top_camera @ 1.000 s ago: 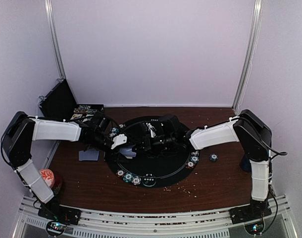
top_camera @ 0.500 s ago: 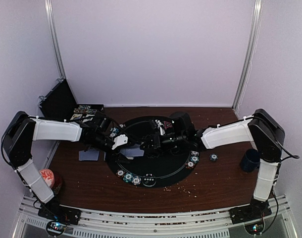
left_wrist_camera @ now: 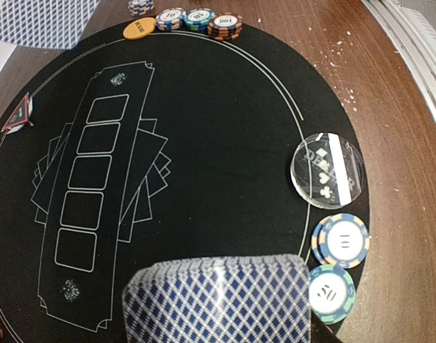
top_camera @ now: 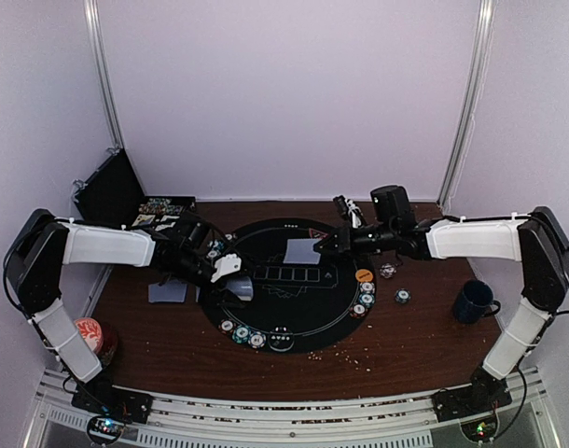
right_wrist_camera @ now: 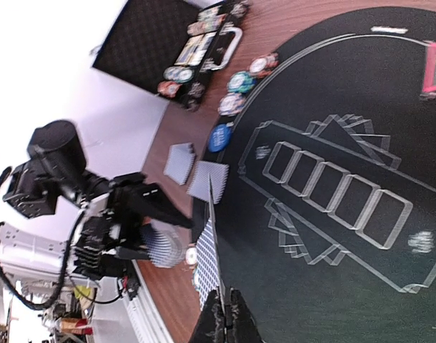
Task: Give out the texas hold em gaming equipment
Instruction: Pick up the poker card from the face-down deck piles, then distribute the poker card in the big blind area.
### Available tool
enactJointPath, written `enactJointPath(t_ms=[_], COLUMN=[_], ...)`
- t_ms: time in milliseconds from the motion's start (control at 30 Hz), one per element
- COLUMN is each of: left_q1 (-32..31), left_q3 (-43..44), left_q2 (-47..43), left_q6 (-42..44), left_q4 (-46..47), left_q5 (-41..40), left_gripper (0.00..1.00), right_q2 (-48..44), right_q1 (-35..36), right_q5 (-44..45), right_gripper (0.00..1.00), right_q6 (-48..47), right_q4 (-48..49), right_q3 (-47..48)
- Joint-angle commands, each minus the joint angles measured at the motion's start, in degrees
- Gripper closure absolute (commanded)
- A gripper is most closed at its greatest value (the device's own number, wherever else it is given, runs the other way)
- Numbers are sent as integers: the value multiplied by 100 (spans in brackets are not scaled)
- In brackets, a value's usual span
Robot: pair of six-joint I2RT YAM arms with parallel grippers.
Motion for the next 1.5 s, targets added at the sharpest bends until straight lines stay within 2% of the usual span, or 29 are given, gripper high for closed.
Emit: enactJointPath(t_ms=[0,233,467,767,1133,1467], left_q1=[26,26,28,27,26,18], left_q3=[158,154,162,176,188,180], left_q2=[66,34,72,109,131,140], left_q6=[68,73,72,79,86,97], left_q4=[85,69,67,72,69,60], left_q5=[79,111,95,70,84,84], left_gripper=[58,58,58,58,58,58], right_q2=[-71,213,964,1767,1988,2466], right_q1=[-412,-1090,-1694,-1759,-1864,-1946], right_q5=[83,178,261,596,586,868], right_gripper=[100,100,100,100,100,100], right_q6=[-440,-584,-1106,-1785,-1890,-2128], right_q4=[-824,-1382,-2398,-3578,-3626,-4159], right_q3=[93,243,1074,2290,2453,3059])
